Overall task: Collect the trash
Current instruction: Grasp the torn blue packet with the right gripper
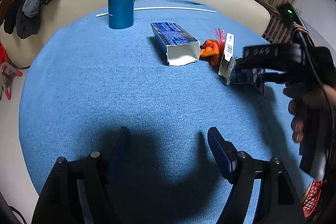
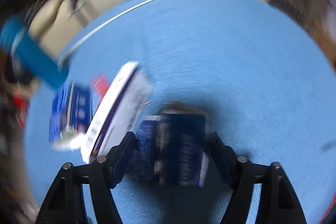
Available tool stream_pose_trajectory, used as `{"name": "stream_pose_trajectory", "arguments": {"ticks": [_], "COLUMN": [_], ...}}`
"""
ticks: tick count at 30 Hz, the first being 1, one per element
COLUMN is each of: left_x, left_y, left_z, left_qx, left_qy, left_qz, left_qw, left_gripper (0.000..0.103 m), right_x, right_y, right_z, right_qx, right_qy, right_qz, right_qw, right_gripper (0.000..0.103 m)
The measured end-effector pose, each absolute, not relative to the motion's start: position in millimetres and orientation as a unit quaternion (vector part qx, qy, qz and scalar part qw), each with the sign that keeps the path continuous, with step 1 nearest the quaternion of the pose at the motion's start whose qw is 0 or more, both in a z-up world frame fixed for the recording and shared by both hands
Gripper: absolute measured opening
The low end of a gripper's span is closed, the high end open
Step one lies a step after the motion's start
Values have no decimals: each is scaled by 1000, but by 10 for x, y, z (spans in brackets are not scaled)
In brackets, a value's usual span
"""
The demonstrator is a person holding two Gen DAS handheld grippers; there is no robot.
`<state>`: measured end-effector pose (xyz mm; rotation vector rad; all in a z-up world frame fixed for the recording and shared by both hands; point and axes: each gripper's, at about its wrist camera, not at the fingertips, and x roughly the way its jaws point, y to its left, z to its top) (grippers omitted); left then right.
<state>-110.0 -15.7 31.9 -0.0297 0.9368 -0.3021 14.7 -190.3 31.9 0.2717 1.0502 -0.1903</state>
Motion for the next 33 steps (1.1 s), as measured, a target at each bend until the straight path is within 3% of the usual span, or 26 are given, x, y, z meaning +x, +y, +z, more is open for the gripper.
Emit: {"name": "stream_pose_trajectory", "arguments": {"ticks": [2, 7, 21, 29, 33], "left_x": [-1097, -1061, -1018, -1037, -1042], "left_y": [-162, -194, -271, -191, -159], "left_z": [318, 326, 476, 413, 425], "left_qx": [-12, -11, -1, -3, -6], "left_qy": [448, 453, 446, 456, 454], "left_qz": [-143, -142, -130, -121, -121], "left_qw": [882, 880, 886, 882, 883], "left_gripper": [77, 77, 77, 77, 77], "right_x": [109, -117, -608, -551, -394], "right_y": [-1781, -1879, -1728, -1547, -1750], "right_z": [345, 436, 743, 597, 453], "right_qx": [96, 125, 156, 168, 250], "right_qy": [489, 467, 420, 429, 435], "right_qz": [-83, -60, 30, 48, 47], "right_qw": [863, 873, 893, 886, 863], "right_gripper": [70, 52, 15, 16, 18]}}
